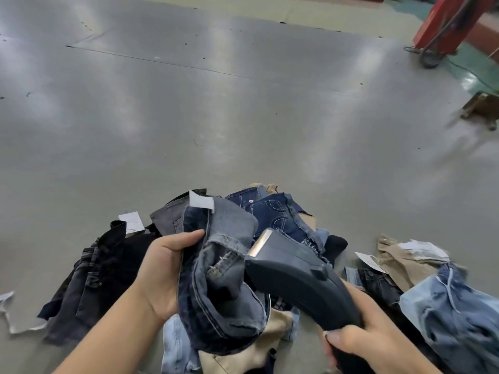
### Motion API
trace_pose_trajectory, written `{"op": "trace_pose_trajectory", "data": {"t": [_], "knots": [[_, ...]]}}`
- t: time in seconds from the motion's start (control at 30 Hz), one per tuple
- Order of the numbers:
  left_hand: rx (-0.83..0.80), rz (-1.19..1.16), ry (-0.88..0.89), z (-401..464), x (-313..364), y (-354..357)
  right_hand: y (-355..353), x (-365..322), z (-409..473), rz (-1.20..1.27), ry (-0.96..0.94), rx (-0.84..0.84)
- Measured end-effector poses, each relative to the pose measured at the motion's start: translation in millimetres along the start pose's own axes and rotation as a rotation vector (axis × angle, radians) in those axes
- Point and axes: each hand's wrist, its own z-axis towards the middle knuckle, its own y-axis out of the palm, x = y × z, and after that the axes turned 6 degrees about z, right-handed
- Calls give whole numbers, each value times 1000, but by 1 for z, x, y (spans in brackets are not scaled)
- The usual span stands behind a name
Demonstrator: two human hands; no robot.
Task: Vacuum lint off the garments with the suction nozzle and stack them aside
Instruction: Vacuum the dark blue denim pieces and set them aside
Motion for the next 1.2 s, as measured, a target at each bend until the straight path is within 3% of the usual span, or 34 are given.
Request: {"op": "trace_pose_trajectory", "data": {"t": [0.1,0.3,0.47,0.6,0.73,0.83,0.97,1.07,1.2], "knots": [[0,44,-39,1,-6,2,5,-2,1,24,-47,-46],[4,11,-25,3,-2,-2,-8,4,-7,258,-64,108],[-27,-9,-23,3,-4,0,-11,10,-6,97,37,19],[-46,-16,-71,5,-12,1,-6,12,-1,98,3,-47],[-78,22,-136,5,-21,3,-6,14,2,230,-82,-23],[-74,-35,-84,6,-13,1,-12,13,-2,280,-96,22],[-126,-139,-35,5,-4,-3,-17,17,-4,56,-27,104],[-177,-137,-42,5,-10,-2,-8,16,-2,23,-19,-50],[-241,-124,-72,6,-20,2,2,19,5,145,-72,-131]]}}
